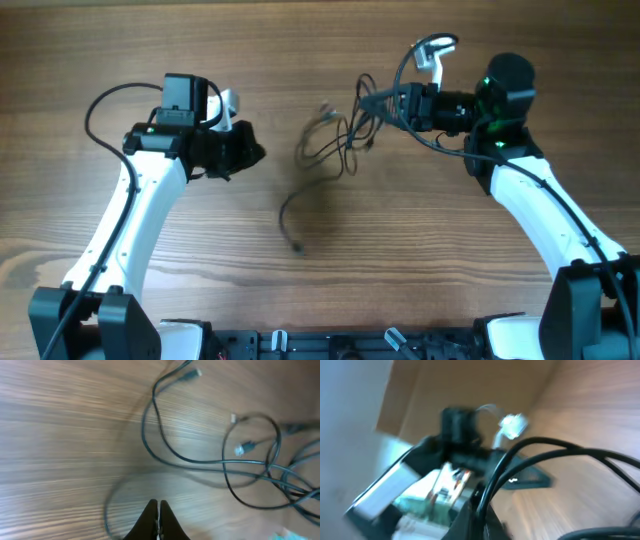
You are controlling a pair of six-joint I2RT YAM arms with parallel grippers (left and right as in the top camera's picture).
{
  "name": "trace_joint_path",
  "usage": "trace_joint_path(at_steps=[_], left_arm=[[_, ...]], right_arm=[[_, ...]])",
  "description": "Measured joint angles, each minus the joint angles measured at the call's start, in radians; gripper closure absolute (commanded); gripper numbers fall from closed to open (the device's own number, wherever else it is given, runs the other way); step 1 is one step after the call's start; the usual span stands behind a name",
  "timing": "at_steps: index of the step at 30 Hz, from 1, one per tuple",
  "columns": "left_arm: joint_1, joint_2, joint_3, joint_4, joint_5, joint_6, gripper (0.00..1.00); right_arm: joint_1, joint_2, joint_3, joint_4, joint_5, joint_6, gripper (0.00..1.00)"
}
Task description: Untangle cables
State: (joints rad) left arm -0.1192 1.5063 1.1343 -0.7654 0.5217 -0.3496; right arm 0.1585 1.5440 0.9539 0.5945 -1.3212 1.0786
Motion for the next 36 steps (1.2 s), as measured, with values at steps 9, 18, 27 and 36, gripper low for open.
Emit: trace_joint_path(at_steps=[9,18,27,36], left_arm=[[-0.126,0.0,0.0,0.142,0.257,0.01,0.89],[-0.151,0.0,0.0,0.146,0.311,0.024,0.8],[-0.227,0.0,0.0,0.138,0.227,0.027,0.78],[-0.321,0.003,0.0,0.127,0.102,0.025,0.78]], right_arm=[[0.063,0.0,0.0,0.08,-0.063,0.207,0.96],[0.063,0.005,0.002,-0.369,0.075,0.097,0.96],[0.075,0.005,0.002,-0.434,0.2,0.003,0.96],[0.12,0.005,0.002,-0.435,0.242,-0.008,0.96]])
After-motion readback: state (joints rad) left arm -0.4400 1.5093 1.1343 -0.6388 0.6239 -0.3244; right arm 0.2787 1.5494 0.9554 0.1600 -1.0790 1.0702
